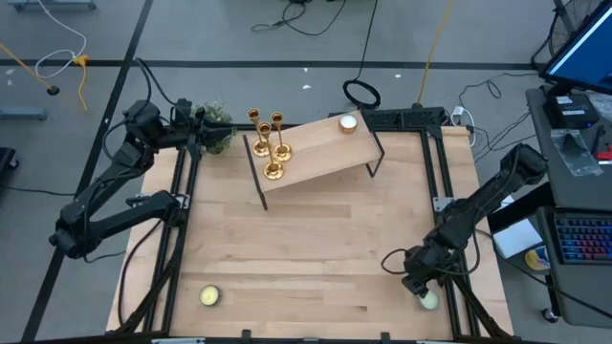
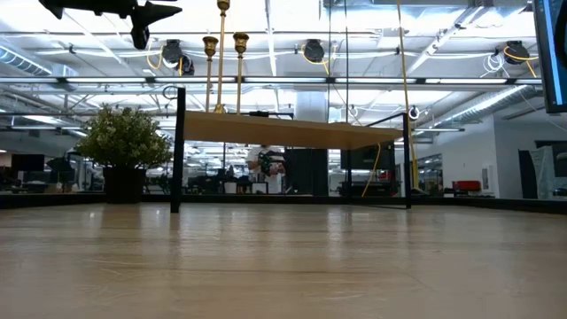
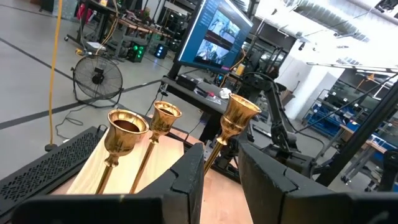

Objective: Pick & Place candle stick holders
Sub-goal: Put the blue scented candle on the shelf

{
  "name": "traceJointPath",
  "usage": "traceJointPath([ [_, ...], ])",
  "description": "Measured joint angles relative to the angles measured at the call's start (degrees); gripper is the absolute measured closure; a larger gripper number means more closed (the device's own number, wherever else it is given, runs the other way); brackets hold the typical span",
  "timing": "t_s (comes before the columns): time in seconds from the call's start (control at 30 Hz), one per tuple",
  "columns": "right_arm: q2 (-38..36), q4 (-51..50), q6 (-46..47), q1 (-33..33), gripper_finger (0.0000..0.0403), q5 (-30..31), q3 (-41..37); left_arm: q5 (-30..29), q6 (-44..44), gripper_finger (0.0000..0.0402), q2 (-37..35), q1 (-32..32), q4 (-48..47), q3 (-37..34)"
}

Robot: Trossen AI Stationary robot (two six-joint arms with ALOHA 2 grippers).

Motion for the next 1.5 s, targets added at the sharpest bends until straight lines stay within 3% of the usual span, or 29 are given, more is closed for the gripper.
traceJointPath([
  [0.23,0.00,5.67,4.09,1.38,0.0073,0.85,-3.97,-0.08,0.05,0.0300,0.00,0.01,-0.01,0.00],
  [0.63,0.38,7.14,4.12,1.38,0.0073,1.14,-4.26,-0.54,0.28,0.0300,0.00,0.01,0.00,0.00],
  [1.5,11.30,14.52,3.33,6.02,0.0073,0.64,-4.18,-0.55,-0.02,0.0300,-0.02,0.00,0.04,0.00],
])
